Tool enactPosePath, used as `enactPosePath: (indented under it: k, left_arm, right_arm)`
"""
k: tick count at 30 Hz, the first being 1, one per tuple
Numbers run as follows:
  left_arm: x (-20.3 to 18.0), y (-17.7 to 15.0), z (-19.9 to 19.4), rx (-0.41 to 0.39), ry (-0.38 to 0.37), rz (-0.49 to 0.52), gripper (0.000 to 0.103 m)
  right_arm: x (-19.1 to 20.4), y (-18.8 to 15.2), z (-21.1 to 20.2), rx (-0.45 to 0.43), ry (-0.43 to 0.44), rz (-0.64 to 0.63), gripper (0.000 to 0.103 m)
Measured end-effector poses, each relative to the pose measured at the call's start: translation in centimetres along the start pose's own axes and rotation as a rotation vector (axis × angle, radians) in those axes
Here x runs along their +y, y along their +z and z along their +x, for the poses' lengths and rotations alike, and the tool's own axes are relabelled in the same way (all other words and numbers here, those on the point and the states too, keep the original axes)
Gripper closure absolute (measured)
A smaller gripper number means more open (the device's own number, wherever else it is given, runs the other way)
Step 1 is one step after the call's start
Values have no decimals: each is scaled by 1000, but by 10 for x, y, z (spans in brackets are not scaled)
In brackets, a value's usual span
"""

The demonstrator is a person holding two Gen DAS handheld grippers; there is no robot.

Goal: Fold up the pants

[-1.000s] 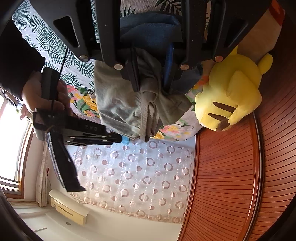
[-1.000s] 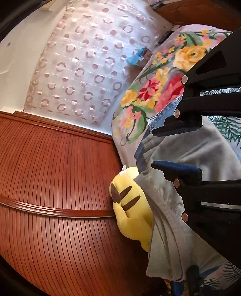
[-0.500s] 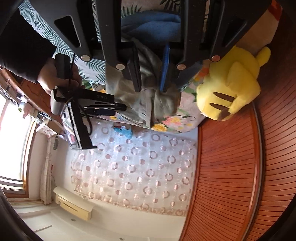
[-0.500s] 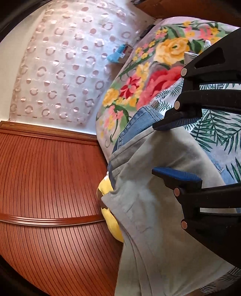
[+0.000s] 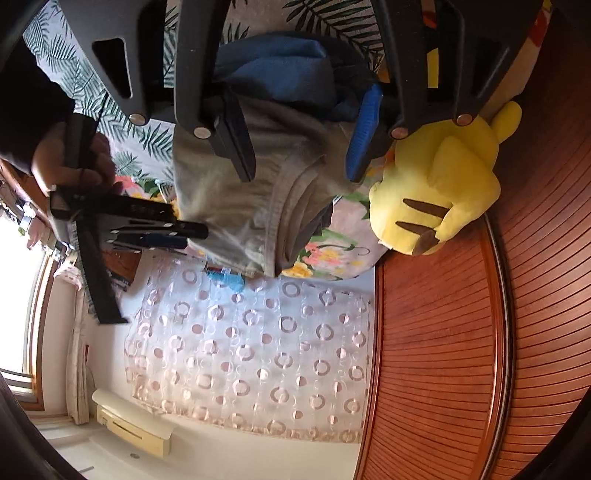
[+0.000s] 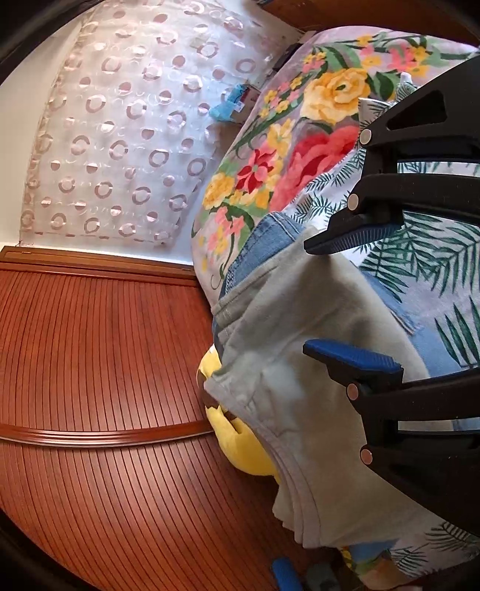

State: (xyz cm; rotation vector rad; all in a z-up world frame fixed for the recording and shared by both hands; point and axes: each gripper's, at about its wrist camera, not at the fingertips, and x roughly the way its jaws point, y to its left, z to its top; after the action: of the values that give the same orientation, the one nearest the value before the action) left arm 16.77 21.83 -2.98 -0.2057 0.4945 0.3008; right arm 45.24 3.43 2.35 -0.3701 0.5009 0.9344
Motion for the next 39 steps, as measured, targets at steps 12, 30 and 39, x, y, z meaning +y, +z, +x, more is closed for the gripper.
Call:
enactPosePath:
  k: [12,30,39]
  left_arm:
    - [6,-12,-7,32,0,25,1]
    - [-19,-32,-35,48,-50,83,1]
    - [-44,-31,-67,5,-105,128,1]
  right_arm:
    - [22,-29,-35,-37,38,14,41]
    - [43,-71,-105,-63,-26,116,31]
    - [76,-92,-167,-123,-96,134,31]
